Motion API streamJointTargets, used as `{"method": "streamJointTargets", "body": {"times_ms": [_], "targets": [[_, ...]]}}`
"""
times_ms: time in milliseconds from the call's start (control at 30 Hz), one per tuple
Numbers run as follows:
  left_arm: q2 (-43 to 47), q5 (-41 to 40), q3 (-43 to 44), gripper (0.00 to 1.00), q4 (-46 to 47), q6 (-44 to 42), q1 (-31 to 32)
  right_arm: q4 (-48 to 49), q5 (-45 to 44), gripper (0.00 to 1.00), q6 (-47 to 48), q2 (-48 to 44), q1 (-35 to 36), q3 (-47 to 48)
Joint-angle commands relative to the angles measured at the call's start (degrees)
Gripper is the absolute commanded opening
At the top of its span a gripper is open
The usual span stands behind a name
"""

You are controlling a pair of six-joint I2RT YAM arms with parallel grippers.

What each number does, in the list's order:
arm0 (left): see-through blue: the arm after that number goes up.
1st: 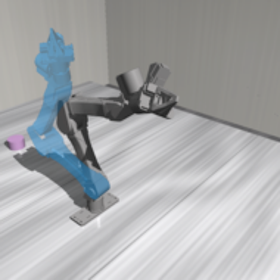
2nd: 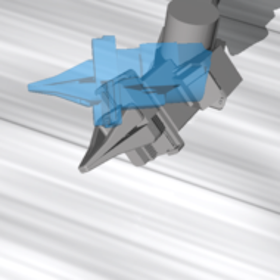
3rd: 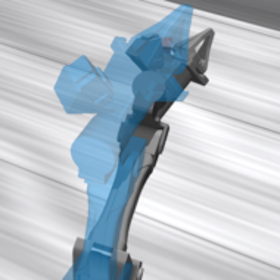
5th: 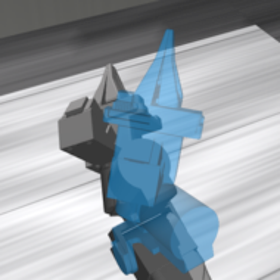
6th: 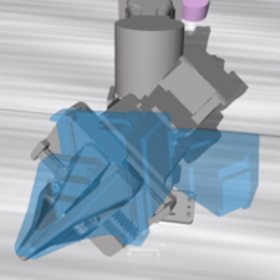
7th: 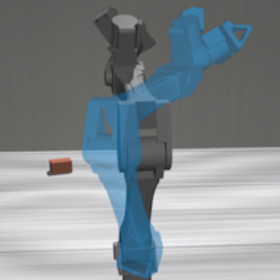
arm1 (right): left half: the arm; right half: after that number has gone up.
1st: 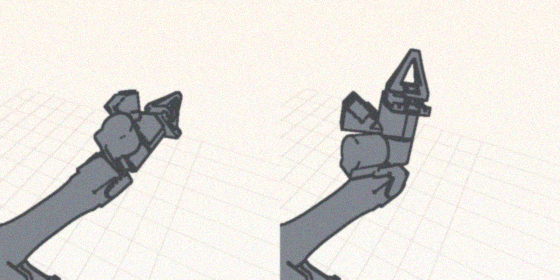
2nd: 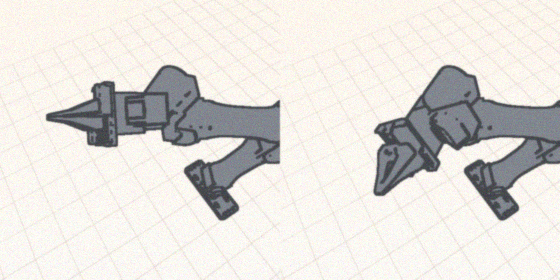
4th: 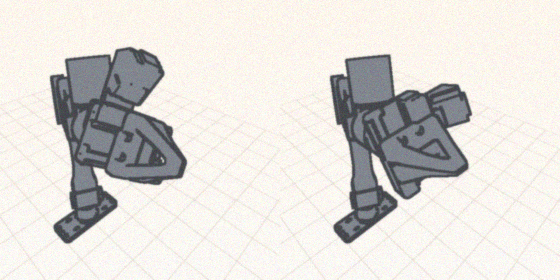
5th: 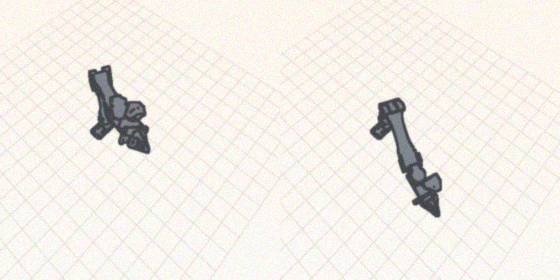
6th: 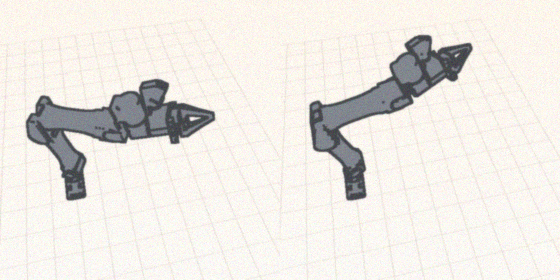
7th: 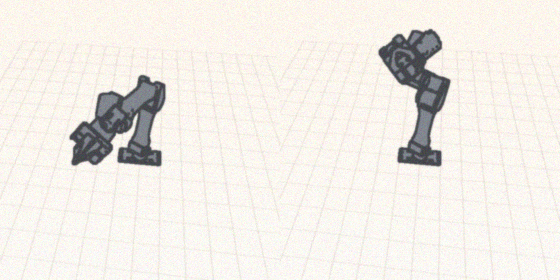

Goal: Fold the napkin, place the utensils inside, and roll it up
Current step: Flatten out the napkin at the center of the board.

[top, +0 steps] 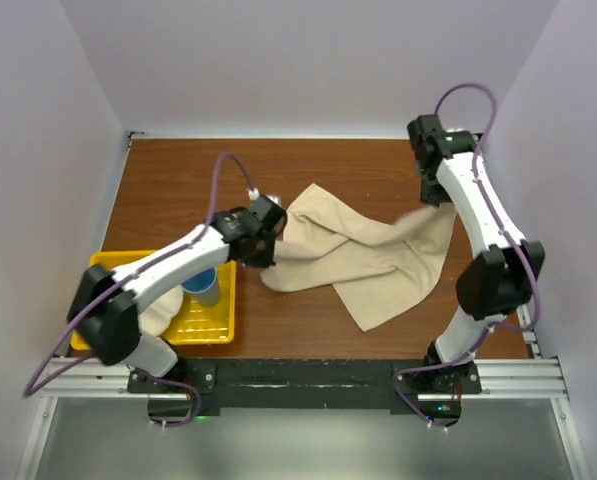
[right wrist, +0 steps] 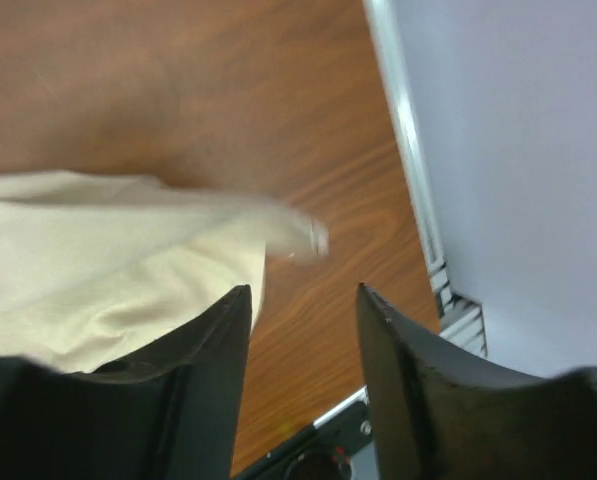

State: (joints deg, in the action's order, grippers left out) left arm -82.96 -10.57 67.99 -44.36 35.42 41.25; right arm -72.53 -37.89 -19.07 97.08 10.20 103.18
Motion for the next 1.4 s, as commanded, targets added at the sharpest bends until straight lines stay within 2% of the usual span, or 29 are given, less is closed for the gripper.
{"method": "streamJointTargets", "body": {"times_ms": [0,67,100,167,300,433,533,667,733,900,1167,1367], "targets": [[-6.77,3.71,-4.62,0.0,5.42,-0.34,-0.47,0.81,3.43,0.6,0.87,2.06,2.01,-3.95],[-6.96,4.06,-4.79,0.0,6.82,-0.79,-0.47,2.82,2.65,0.66,2.71,1.98,4.82,-2.2],[-6.69,4.5,-5.14,0.0,7.44,-0.79,-0.47,4.23,1.51,0.72,3.85,2.41,8.57,-1.58],[-5.82,6.08,-5.41,0.0,8.84,-0.44,-0.47,7.75,1.5,0.76,6.14,3.9,11.94,0.79],[-6.51,7.49,-4.01,0.0,8.68,0.09,-0.47,16.0,19.91,0.76,3.96,12.06,13.97,5.71],[-8.27,8.54,-1.46,0.0,7.36,-0.88,-0.47,25.84,26.19,0.76,2.98,19.78,14.41,9.84],[-8.98,8.72,0.04,0.0,6.04,-1.58,-0.39,26.57,25.07,0.76,3.51,27.51,14.68,16.51],[-8.19,8.37,-0.13,0.0,6.13,-2.28,-0.47,23.84,25.06,0.53,3.52,35.71,15.03,24.69],[-8.01,8.54,-0.22,0.0,6.39,-2.46,-0.47,24.36,24.09,0.48,2.99,37.13,15.29,25.15],[-8.18,9.42,-0.66,0.0,7.35,-2.37,-0.39,26.92,21.81,0.45,2.81,39.15,16.08,22.51],[-9.24,10.3,-0.22,0.0,7.8,-2.11,-0.47,30.25,17.76,0.28,0.35,39.15,17.14,17.15],[-9.5,10.3,-0.05,0.0,7.97,-2.46,-0.47,33.59,17.85,0.24,-2.55,38.54,17.66,12.84]]}}
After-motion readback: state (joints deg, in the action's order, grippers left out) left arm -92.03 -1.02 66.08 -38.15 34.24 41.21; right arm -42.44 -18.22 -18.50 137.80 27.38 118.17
